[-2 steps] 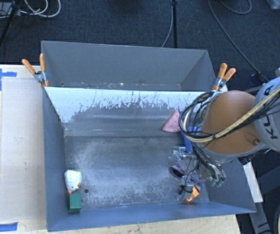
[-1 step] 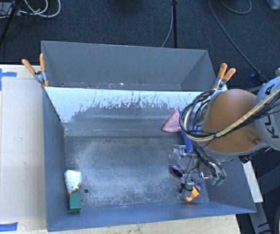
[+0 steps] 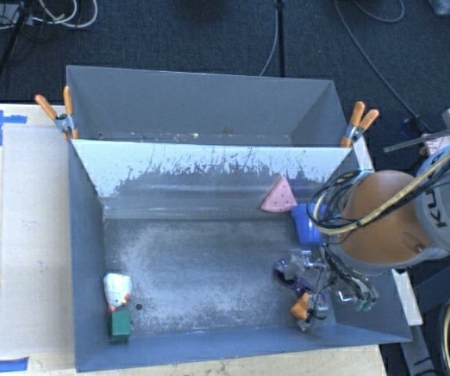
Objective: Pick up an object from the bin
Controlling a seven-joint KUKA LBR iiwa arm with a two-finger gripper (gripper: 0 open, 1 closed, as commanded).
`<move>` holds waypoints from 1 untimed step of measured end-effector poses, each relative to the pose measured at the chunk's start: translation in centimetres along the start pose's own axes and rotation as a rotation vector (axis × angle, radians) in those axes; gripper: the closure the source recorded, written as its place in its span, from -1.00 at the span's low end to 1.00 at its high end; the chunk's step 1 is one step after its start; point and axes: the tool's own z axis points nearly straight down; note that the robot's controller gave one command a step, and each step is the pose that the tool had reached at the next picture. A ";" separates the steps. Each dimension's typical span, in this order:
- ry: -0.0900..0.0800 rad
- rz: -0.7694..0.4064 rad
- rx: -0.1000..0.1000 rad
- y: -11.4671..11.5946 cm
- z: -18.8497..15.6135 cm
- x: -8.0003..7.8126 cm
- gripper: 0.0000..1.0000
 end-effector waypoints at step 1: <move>0.005 0.075 -0.002 -1.2 -1.3 -0.2 -1.00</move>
Offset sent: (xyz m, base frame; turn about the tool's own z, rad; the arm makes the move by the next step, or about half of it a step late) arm -0.0119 -0.0128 0.0081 -0.0778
